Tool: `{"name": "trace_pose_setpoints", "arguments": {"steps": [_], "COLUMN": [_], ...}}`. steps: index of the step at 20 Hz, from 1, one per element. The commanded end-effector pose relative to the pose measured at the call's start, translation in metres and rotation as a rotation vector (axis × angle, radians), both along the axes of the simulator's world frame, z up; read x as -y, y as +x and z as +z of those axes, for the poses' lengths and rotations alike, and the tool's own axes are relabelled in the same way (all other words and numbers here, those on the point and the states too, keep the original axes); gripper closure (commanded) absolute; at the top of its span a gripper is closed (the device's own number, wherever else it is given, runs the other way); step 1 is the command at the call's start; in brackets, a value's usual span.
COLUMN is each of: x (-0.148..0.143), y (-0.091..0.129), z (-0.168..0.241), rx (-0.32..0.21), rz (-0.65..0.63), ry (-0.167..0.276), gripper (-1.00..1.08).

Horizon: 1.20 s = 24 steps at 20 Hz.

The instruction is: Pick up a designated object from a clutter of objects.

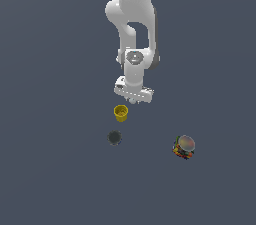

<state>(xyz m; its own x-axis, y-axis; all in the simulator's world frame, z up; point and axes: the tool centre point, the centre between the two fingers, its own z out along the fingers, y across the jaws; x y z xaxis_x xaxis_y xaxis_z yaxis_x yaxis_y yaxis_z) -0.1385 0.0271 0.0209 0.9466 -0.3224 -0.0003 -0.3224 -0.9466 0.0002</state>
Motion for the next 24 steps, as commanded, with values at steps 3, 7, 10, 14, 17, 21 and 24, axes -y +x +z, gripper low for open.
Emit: {"name": "trace_pose_setpoints", "arguments": {"steps": [3, 7, 10, 14, 17, 21, 24], "x": [0.0, 0.0, 0.0, 0.0, 0.0, -0.001, -0.001], "y": [0.0, 0.0, 0.0, 0.002, 0.005, 0.011, 0.018], "z": [0.0, 0.0, 0.0, 0.003, 0.01, 0.023, 0.038], "rx": [0.0, 0.0, 0.0, 0.0, 0.0, 0.0, 0.0], "rz": [0.0, 0.0, 0.0, 0.0, 0.0, 0.0, 0.0], "ry": [0.0, 0.0, 0.0, 0.0, 0.0, 0.0, 0.0], "gripper": [1.08, 1.08, 1.08, 1.08, 1.08, 1.08, 1.08]}}
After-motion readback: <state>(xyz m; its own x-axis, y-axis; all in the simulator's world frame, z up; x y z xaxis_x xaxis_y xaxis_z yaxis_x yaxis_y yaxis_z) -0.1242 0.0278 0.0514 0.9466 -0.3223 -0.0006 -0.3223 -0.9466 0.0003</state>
